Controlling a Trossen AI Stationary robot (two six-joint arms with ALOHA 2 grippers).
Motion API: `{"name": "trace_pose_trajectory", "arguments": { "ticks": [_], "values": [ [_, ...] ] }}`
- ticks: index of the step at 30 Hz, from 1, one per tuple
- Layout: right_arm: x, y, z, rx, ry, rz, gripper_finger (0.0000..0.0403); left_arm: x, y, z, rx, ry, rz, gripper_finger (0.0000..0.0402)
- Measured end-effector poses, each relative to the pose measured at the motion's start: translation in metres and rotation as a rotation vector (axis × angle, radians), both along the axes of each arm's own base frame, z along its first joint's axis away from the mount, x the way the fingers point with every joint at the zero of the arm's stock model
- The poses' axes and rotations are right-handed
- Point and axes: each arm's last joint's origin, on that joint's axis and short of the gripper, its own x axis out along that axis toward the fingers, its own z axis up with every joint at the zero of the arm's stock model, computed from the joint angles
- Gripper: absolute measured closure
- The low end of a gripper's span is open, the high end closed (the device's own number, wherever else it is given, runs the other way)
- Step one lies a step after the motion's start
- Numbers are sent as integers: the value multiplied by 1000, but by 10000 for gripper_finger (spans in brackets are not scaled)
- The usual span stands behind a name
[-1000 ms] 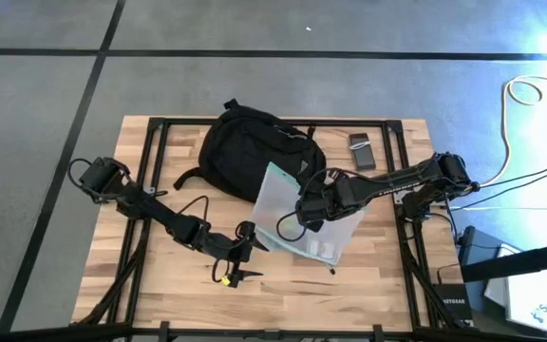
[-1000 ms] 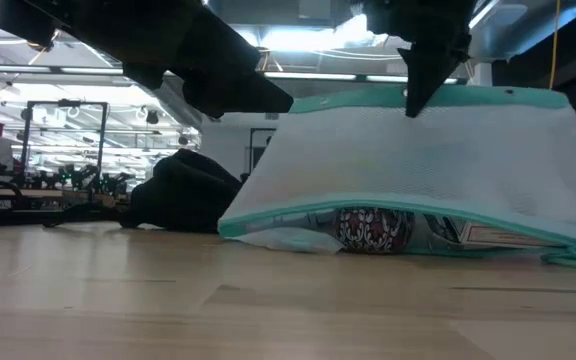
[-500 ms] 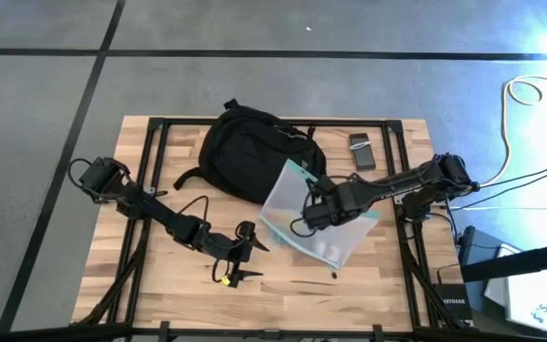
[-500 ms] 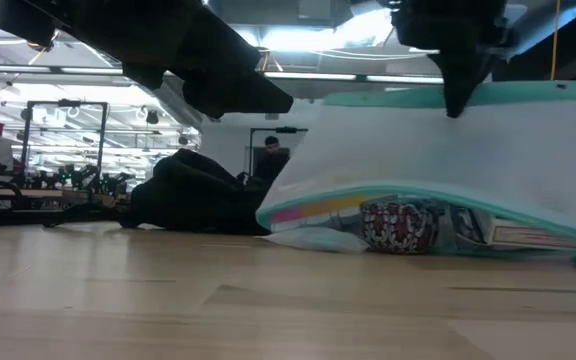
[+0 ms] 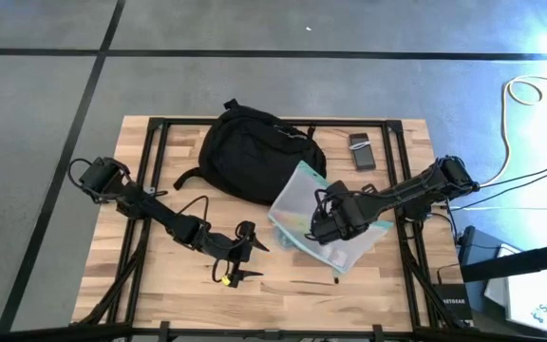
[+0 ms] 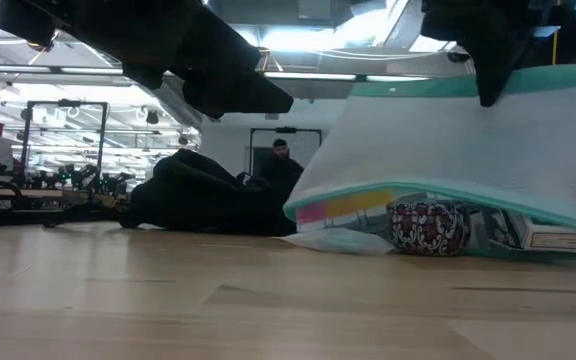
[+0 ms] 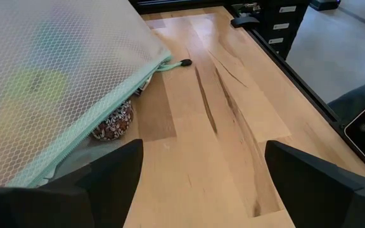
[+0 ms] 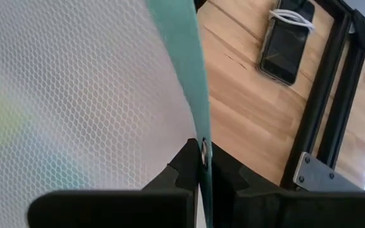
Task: Unpack backpack
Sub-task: Remove the items from the blue zip bag
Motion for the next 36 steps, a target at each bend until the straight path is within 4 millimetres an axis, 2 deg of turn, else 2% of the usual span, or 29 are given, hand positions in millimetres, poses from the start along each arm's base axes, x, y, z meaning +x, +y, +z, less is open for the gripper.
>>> {"name": "trace_pose_trajectory", "arguments": {
  "ticks": [14,21,27,36],
  "values": [
    [2,-3,3,-100,-77,-32,403,0,0,0,-2,0,1,86],
    [9,4,26,-43,-107,76,403,0,0,0,0,0,0,86],
    [13,12,55,-122,-240,136,403,0,0,0,-1,0,0,86],
    [14,11,58,-126,-226,176,403,0,0,0,-1,0,0,86]
  ]
}}
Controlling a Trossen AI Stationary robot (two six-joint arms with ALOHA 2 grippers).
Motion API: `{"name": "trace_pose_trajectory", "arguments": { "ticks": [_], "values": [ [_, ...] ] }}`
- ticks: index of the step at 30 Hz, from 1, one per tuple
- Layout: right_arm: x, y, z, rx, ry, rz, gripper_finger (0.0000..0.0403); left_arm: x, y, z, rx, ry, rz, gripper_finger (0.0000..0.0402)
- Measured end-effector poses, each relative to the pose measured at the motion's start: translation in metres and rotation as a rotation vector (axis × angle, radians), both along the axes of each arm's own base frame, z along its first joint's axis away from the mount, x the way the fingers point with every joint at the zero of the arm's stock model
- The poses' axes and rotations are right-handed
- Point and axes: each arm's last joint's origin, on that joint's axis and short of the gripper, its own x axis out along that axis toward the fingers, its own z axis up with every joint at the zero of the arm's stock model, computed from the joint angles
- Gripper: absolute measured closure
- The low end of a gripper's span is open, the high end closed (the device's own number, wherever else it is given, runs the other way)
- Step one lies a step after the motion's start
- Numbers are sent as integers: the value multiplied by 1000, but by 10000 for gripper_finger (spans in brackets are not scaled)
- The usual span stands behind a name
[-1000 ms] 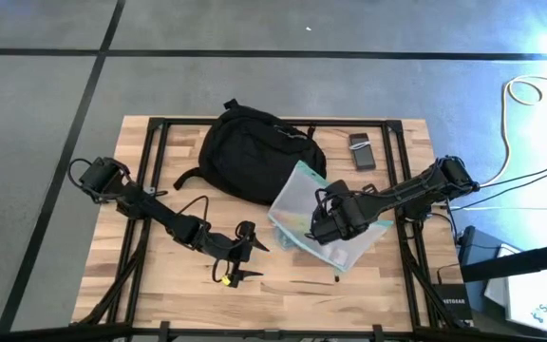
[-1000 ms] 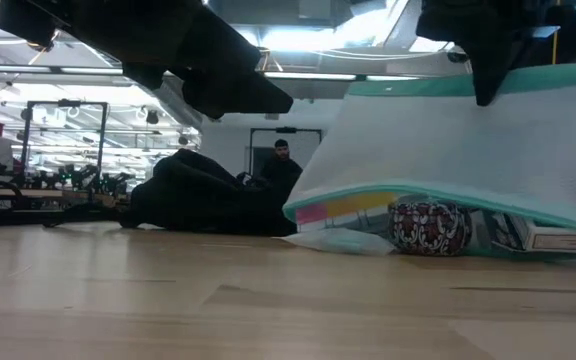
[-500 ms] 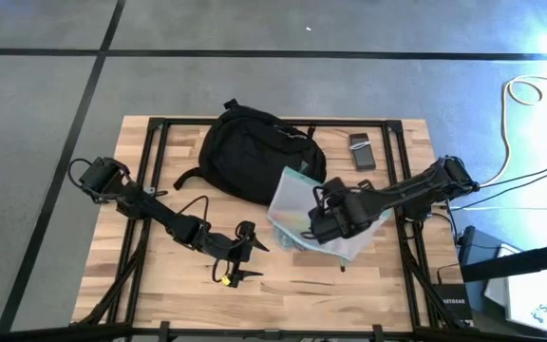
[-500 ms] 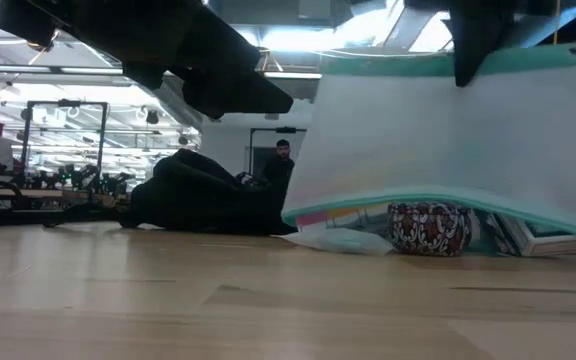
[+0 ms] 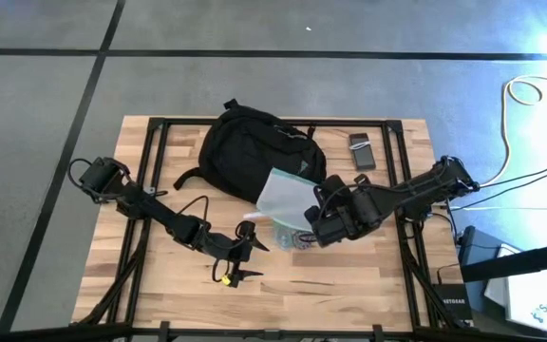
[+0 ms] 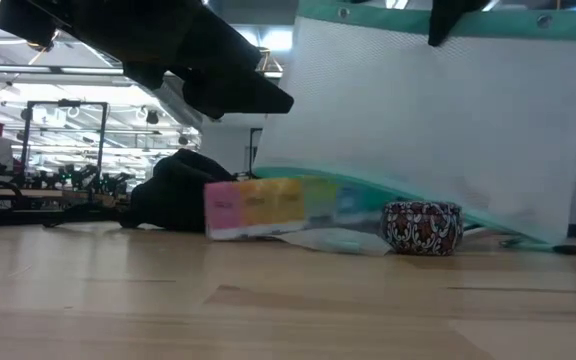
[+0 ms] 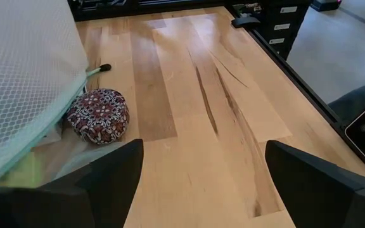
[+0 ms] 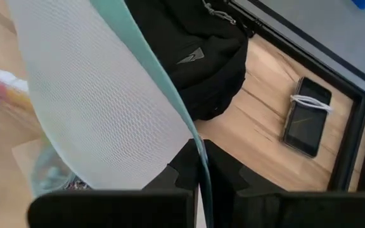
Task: Unpack backpack
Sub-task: Remove the items from the blue zip bag
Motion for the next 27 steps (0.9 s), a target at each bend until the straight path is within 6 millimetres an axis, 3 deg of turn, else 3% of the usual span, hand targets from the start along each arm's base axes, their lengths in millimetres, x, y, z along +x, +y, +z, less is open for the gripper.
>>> {"name": "trace_pose_trajectory", "arguments": {
  "ticks": [14,27],
  "values": [
    [0,-1,0,-39,29,52,403,0,0,0,0,0,0,86],
    [-3,-3,6,-136,118,208,403,0,0,0,0,1,1,86]
  ]
}}
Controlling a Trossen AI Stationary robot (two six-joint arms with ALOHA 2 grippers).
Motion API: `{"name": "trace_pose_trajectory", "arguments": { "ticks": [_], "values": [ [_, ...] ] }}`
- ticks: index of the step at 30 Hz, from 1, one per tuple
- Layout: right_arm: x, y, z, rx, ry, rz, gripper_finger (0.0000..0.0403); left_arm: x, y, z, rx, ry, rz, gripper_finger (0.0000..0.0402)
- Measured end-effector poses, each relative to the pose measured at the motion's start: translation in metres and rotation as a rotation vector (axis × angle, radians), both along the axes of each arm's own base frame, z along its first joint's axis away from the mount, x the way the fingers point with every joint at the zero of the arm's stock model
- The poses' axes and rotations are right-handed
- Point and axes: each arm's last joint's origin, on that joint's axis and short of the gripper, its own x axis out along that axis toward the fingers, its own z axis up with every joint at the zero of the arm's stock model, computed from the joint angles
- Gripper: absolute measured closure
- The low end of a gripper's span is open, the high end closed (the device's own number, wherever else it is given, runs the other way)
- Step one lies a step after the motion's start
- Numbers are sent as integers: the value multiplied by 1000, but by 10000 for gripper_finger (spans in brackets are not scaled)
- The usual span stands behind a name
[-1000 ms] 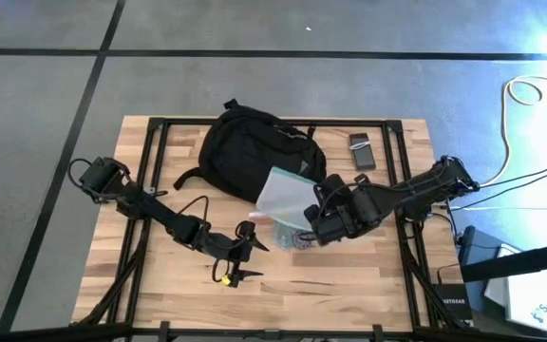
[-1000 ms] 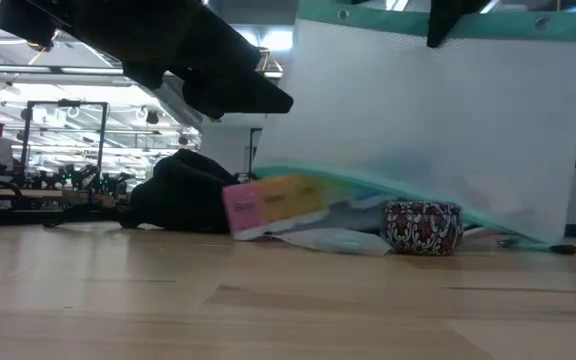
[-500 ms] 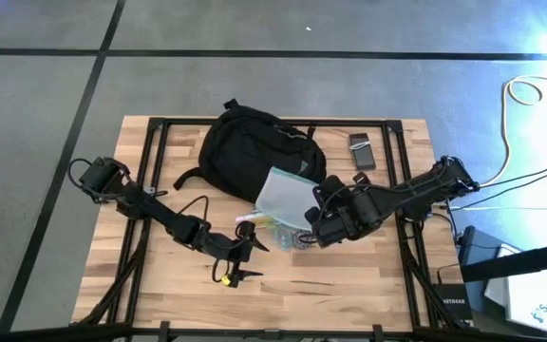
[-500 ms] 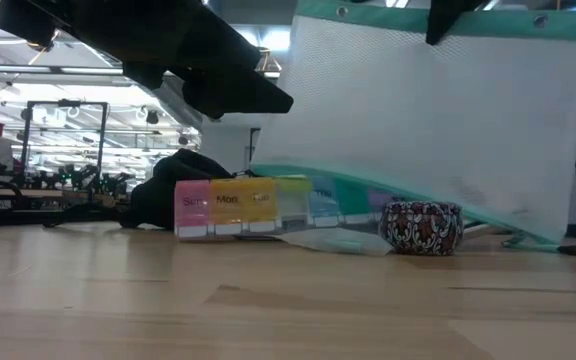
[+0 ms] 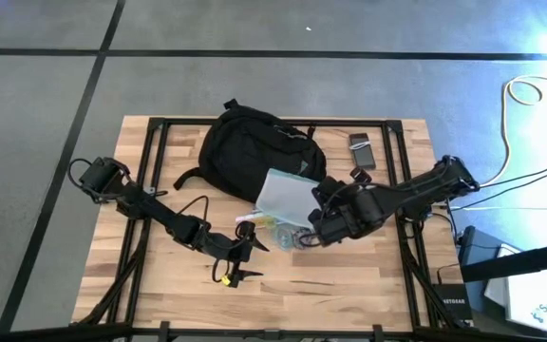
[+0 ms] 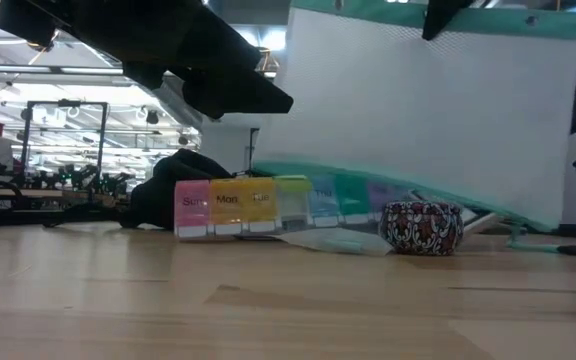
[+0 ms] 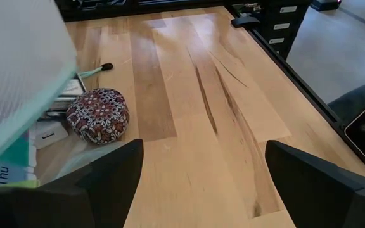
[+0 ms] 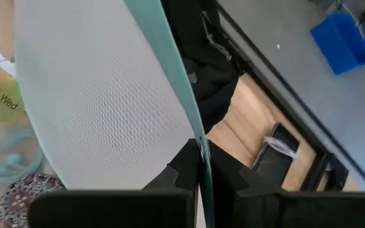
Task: Unpack backpack
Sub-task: Remove the items from the blue zip bag
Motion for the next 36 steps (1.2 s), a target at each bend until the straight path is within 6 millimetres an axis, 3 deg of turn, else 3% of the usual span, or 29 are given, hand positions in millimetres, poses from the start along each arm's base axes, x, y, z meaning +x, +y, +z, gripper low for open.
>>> {"name": "trace_pose_trajectory", "arguments": {
  "ticks": [13,36],
  "values": [
    [-14,-9,20,-52,-178,-73,403,0,0,0,-8,1,3,86],
    [-13,-9,21,-82,-226,-97,403,0,0,0,-13,4,5,86]
  ]
}}
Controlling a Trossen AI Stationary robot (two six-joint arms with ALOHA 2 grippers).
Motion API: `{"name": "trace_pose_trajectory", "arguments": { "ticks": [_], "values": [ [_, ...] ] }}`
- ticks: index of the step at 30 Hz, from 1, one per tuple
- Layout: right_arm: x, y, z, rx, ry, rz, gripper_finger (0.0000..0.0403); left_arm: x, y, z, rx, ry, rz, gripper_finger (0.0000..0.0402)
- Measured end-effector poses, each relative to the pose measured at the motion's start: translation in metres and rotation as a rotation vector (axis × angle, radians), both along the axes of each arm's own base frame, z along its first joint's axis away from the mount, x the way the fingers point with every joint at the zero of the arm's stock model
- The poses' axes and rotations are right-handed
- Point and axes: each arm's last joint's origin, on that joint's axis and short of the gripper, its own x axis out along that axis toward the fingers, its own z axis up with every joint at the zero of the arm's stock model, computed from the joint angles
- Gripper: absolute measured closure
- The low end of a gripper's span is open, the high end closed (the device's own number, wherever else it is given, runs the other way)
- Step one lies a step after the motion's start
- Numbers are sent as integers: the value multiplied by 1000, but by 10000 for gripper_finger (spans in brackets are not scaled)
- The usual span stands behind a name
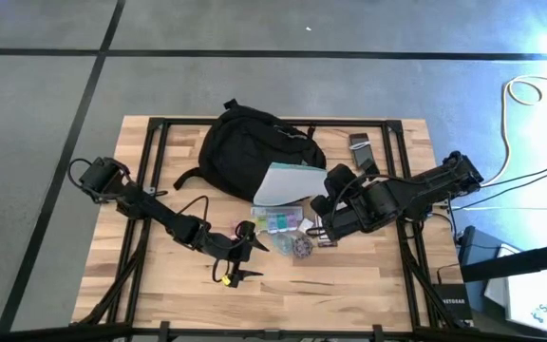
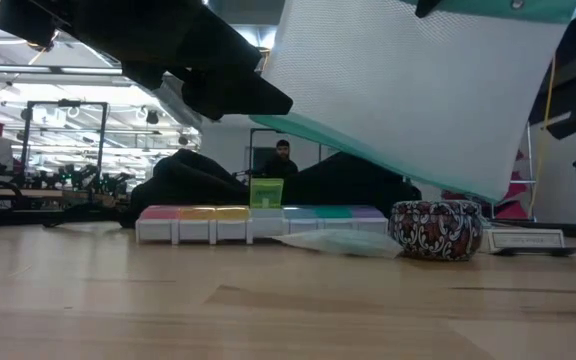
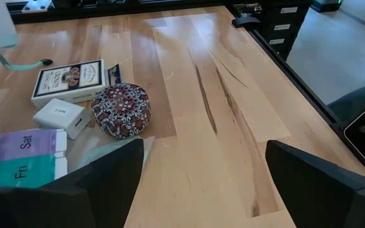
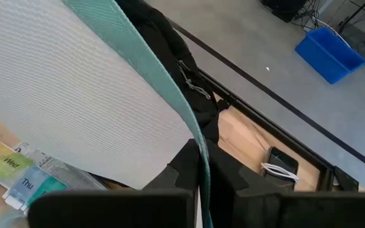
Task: Unpack backpack
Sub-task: Remove the items from the blue zip bag
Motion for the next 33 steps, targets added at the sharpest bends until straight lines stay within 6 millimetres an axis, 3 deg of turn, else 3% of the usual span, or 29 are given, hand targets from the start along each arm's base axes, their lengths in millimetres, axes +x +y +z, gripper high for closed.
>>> {"name": "trace_pose_trajectory", "arguments": {
  "ticks": [5,12,19,26,33],
  "values": [
    [0,0,1,-19,-13,-2,403,0,0,0,-3,0,1,86],
    [2,-4,8,-216,-210,-72,403,0,0,0,-7,1,3,86],
    [21,-27,12,-370,-436,-218,403,1,0,2,-19,-17,13,86],
    [64,-68,-25,-525,-248,-299,403,2,-1,0,-37,-18,20,86],
    [92,-87,-102,-435,-49,-281,403,3,-5,-12,-34,18,16,86]
  ]
}}
